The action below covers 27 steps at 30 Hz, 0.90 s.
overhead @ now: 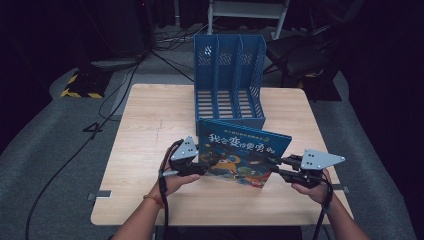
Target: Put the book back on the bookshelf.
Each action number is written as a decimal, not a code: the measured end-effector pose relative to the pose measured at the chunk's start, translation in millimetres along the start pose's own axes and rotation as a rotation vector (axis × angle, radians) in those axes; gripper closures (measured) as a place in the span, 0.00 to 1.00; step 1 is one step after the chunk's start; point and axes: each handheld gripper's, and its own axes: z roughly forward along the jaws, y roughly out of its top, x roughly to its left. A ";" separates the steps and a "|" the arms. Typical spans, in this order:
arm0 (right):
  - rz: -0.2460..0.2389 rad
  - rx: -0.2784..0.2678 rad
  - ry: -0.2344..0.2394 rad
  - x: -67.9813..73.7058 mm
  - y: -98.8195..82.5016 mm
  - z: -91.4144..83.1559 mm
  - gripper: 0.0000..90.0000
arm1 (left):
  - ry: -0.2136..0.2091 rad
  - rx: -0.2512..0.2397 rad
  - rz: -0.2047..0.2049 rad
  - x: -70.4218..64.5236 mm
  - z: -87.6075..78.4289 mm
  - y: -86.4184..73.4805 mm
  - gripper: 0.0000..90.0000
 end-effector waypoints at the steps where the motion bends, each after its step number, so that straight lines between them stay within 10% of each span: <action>1: -0.001 -0.002 0.003 0.9 0.1 1.0 0.84 | 0.016 0.002 0.002 1.0 -1.5 -0.3 0.48; 6: 0.014 -0.013 0.003 2.4 -0.1 2.5 0.85 | 0.033 -0.035 -0.061 9.6 -12.9 -3.4 0.44; 9: 0.008 -0.008 -0.001 3.6 1.3 3.5 0.84 | 0.036 -0.043 -0.049 9.3 -14.4 -4.1 0.56; 21: 0.017 -0.049 -0.007 8.6 16.5 15.1 0.75 | 0.047 -0.037 -0.036 6.1 -5.7 -0.7 0.51; 27: 0.009 -0.146 -0.011 13.9 27.1 8.9 0.86 | 0.050 -0.044 -0.026 0.1 0.8 0.3 0.48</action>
